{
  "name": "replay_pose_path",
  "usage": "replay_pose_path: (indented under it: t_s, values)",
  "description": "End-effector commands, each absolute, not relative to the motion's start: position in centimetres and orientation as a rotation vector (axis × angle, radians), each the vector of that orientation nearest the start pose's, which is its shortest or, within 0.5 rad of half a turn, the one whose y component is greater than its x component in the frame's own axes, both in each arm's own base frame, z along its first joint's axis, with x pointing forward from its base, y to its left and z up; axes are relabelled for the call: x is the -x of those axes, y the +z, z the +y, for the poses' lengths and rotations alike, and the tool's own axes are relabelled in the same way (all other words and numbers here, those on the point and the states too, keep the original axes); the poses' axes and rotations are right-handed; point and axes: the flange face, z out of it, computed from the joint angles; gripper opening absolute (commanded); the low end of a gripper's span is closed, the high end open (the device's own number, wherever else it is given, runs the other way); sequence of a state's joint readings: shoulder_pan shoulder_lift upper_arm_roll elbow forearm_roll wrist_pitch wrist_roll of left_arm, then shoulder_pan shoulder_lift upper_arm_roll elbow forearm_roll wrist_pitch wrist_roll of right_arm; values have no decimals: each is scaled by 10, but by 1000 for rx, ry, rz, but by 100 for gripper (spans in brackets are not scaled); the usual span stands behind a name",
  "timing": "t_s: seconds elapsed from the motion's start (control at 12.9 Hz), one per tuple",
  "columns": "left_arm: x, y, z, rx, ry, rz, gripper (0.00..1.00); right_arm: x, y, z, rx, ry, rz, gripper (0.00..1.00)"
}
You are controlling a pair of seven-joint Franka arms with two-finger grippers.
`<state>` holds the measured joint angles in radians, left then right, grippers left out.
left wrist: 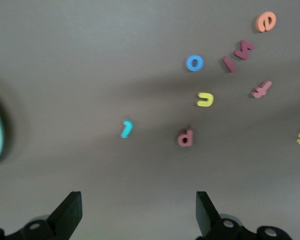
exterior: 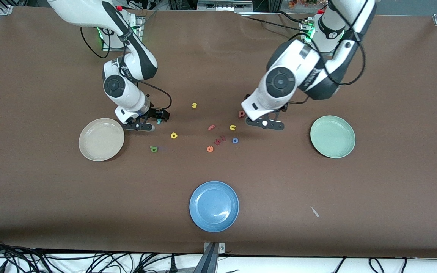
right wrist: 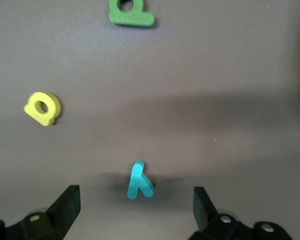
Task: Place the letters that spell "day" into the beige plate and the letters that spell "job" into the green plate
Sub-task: 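Reach both grippers to the letters and grasp the cyan y with the right gripper, then place the cyan y on the white plate while the left gripper grasps the pink d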
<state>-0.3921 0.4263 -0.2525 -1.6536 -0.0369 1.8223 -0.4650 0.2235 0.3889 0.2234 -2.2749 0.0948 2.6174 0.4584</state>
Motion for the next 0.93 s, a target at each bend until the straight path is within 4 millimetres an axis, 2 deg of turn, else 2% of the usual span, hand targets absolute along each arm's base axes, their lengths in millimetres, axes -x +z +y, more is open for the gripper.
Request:
replay_pose_path:
  t_s: [0.0, 0.23, 0.31, 0.39, 0.46, 0.7, 0.77, 0.85]
  values:
    - [-499, 320, -381, 3109, 386, 191, 100, -485, 177, 236, 3023, 144, 210, 98]
    - [-477, 287, -395, 3142, 299, 203, 100, -487, 171, 237, 3026, 155, 217, 79]
    - [-472, 273, -398, 3153, 280, 209, 99, -486, 170, 237, 3026, 157, 217, 76]
    - [-466, 260, -402, 3169, 253, 221, 95, -486, 170, 237, 3026, 157, 217, 72]
    - [-464, 250, -407, 3180, 237, 227, 92, -485, 164, 236, 3028, 173, 221, 64]
    - [-457, 223, -414, 3148, 205, 251, 81, -485, 165, 237, 3028, 171, 221, 24]
    - [-456, 216, -413, 3125, 193, 247, 74, -485, 165, 237, 3028, 171, 221, 13]
    - [-454, 208, -415, 3121, 195, 217, 73, -484, 163, 238, 3028, 173, 215, 4]
